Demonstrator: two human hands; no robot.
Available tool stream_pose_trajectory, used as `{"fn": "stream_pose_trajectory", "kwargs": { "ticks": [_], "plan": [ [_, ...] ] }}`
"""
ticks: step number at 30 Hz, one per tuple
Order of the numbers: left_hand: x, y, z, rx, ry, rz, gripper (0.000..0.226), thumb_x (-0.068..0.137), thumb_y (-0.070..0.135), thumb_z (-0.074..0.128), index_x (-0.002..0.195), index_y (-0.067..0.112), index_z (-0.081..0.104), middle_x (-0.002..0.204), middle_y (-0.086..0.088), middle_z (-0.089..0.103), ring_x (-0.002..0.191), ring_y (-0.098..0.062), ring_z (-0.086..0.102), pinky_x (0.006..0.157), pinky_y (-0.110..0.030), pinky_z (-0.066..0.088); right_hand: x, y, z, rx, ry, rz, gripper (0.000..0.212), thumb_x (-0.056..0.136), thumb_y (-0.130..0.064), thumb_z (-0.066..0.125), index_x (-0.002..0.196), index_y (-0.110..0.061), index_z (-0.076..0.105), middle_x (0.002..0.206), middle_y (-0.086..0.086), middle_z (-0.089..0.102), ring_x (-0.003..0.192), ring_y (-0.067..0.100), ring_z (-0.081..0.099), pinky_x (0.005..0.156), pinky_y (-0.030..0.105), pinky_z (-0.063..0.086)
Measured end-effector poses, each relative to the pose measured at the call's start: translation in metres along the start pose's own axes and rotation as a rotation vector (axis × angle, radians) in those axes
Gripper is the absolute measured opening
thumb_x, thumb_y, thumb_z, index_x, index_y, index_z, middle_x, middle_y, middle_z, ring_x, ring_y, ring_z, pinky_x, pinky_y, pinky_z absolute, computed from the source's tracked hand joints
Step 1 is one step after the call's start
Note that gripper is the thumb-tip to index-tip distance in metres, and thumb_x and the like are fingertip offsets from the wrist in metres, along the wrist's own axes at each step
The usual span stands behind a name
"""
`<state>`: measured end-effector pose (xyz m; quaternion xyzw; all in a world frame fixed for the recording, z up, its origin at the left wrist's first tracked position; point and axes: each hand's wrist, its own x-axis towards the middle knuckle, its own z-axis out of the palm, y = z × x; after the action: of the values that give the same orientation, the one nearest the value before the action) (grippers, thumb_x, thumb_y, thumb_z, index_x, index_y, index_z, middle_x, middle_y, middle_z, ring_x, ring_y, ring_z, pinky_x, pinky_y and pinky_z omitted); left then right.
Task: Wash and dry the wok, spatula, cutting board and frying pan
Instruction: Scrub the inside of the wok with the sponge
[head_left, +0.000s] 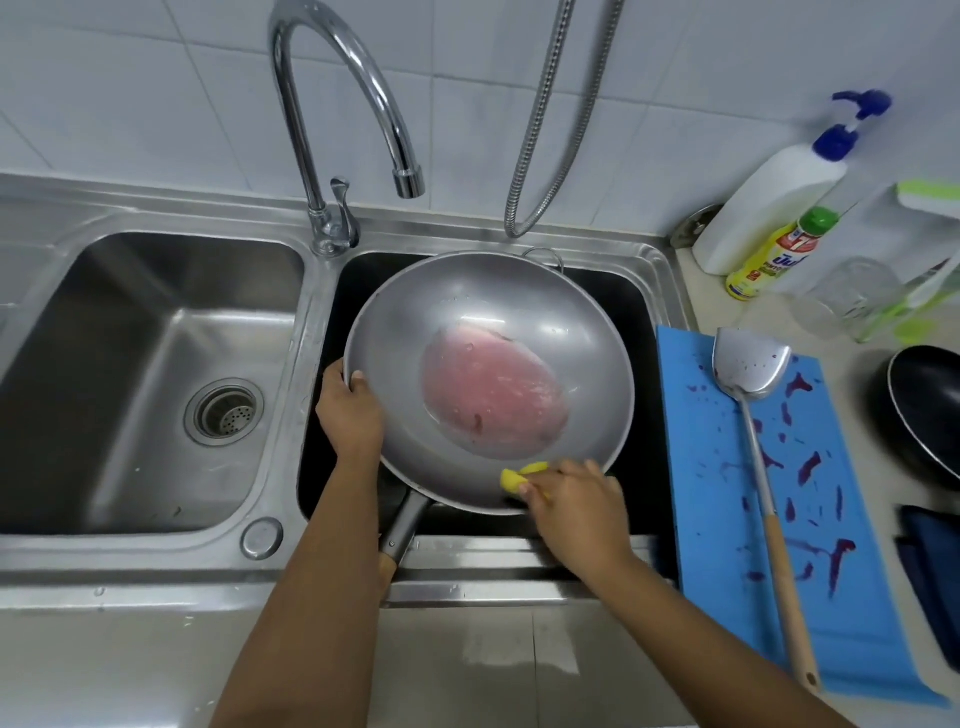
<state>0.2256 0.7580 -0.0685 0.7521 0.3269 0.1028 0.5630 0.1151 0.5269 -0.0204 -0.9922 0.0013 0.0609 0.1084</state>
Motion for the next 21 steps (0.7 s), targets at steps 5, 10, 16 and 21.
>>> {"fn": "stream_pose_trajectory", "kwargs": {
  "ticks": [5,10,16,21],
  "plan": [
    [-0.005,0.008,0.0,0.101,0.021,0.008,0.03,0.101,0.016,0.043,0.127,0.009,0.056,0.113,-0.012,0.063,0.094,-0.02,0.055,0.081,-0.029,0.04,0.04,0.038,-0.025,0.243,-0.141,0.208,0.023,0.095,-0.038,0.056,0.106,-0.03,0.074,0.107,-0.001,0.073,0.103,0.026,0.063,0.086,0.033,0.048],
    [-0.008,0.014,-0.001,0.183,0.038,0.046,0.027,0.101,0.016,0.042,0.123,0.007,0.055,0.108,-0.014,0.063,0.093,-0.028,0.058,0.08,-0.032,0.042,0.111,0.072,-0.085,0.747,0.164,0.384,0.023,0.097,-0.027,0.054,0.105,-0.016,0.072,0.095,0.005,0.065,0.089,0.02,0.057,0.076,0.03,0.043],
    [-0.003,0.005,0.002,0.224,0.042,0.047,0.029,0.1,0.016,0.043,0.125,0.007,0.055,0.114,-0.018,0.063,0.104,-0.037,0.058,0.09,-0.04,0.044,0.193,0.132,-0.139,0.403,0.374,0.274,0.026,0.096,-0.029,0.051,0.107,-0.024,0.074,0.102,0.011,0.069,0.1,0.033,0.058,0.092,0.043,0.044],
    [0.003,-0.003,0.005,0.273,0.059,0.068,0.031,0.098,0.018,0.045,0.125,0.007,0.056,0.117,-0.021,0.062,0.109,-0.041,0.056,0.096,-0.045,0.043,0.215,0.174,-0.116,-0.25,0.178,0.16,0.025,0.094,-0.014,0.051,0.108,-0.02,0.071,0.097,0.015,0.066,0.108,0.034,0.05,0.093,0.041,0.033]
  ]
}}
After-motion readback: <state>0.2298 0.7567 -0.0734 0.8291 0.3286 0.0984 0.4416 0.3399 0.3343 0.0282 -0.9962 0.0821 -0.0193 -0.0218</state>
